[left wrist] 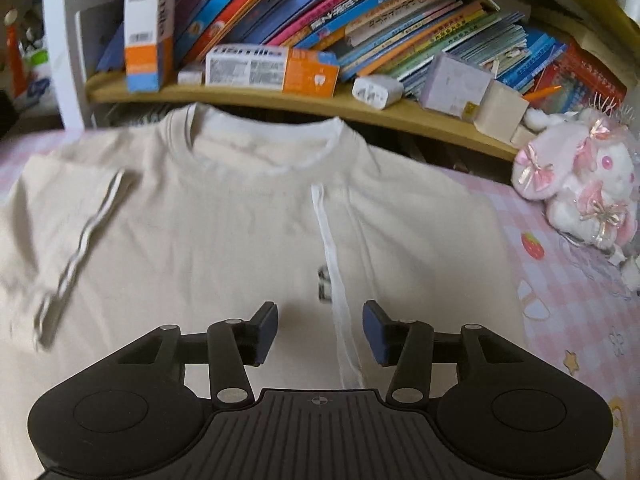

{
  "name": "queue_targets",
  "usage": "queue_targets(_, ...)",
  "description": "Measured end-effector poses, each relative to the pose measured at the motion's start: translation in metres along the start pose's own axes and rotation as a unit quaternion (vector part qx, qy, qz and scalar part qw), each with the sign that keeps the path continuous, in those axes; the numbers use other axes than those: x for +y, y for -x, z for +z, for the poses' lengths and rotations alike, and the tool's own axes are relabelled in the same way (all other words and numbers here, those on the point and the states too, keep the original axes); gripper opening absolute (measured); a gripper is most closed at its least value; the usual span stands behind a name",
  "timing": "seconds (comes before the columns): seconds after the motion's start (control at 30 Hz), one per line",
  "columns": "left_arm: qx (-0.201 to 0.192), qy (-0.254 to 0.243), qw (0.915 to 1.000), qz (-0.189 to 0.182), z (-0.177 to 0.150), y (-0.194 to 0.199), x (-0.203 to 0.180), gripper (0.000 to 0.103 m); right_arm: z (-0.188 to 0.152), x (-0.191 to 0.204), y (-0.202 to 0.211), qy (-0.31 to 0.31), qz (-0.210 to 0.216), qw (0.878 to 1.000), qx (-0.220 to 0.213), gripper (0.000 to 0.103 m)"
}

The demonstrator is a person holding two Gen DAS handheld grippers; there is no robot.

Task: Fold clothes

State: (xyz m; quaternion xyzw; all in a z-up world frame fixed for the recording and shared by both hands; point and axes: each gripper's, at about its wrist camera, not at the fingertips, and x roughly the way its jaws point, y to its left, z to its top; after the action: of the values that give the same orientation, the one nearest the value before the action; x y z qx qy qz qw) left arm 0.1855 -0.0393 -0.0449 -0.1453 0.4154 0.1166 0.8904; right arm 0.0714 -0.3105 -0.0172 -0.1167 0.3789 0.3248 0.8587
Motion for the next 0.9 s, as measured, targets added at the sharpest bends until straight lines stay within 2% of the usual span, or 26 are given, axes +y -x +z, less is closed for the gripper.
queue_targets(0.1,0.004,0.009,0.9999,-0.003,-0.007,0.002,-0.004,0.042,0.000,-0.001,0.000,0.007,0.005,1.000,0.001,0.054)
queue_targets(0.17,0.008,0.017,0.9998,-0.011,-0.008,0.002,-0.006,0.028,0.000,-0.002,0.001,0.009,0.009,1.000,0.000,0.054)
queue_targets(0.2,0.010,0.017,0.9997,-0.014,-0.008,0.002,-0.007,0.009,0.000,-0.002,0.001,0.011,0.011,1.000,0.000,0.054)
queue_targets(0.23,0.010,0.015,0.9998,-0.013,-0.009,0.003,-0.009,0.000,-0.001,-0.002,0.001,0.012,0.012,1.000,-0.001,0.054)
queue_targets(0.4,-0.051,-0.012,0.9986,0.008,-0.007,0.030,-0.024,0.000,-0.002,-0.004,0.002,0.017,0.019,1.000,-0.002,0.054)
queue_targets(0.47,-0.048,-0.008,0.9987,0.017,-0.005,0.030,-0.021,0.000,-0.002,-0.004,0.002,0.018,0.021,1.000,-0.002,0.054)
queue_targets(0.57,-0.015,0.001,0.9993,0.034,-0.006,0.018,-0.012,0.000,-0.002,-0.004,0.002,0.020,0.022,1.000,-0.002,0.054)
queue_targets(0.63,0.000,0.013,0.9995,0.030,-0.008,0.015,-0.005,0.007,-0.002,-0.005,0.003,0.021,0.024,0.999,-0.001,0.054)
queue_targets(0.7,0.001,0.024,0.9994,0.024,-0.010,0.015,0.000,0.010,-0.002,-0.005,0.003,0.023,0.025,0.999,-0.001,0.054)
queue_targets(0.77,0.002,0.043,0.9990,0.015,-0.011,0.017,0.004,0.020,-0.002,-0.004,0.003,0.024,0.026,0.999,-0.001,0.054)
queue_targets(0.83,0.000,0.061,0.9981,0.004,-0.012,0.018,0.007,0.045,-0.002,-0.004,0.003,0.025,0.026,0.999,0.000,0.054)
queue_targets(0.9,-0.005,0.070,0.9975,-0.009,-0.014,0.018,0.005,0.051,-0.001,-0.003,0.003,0.026,0.027,0.999,0.000,0.055)
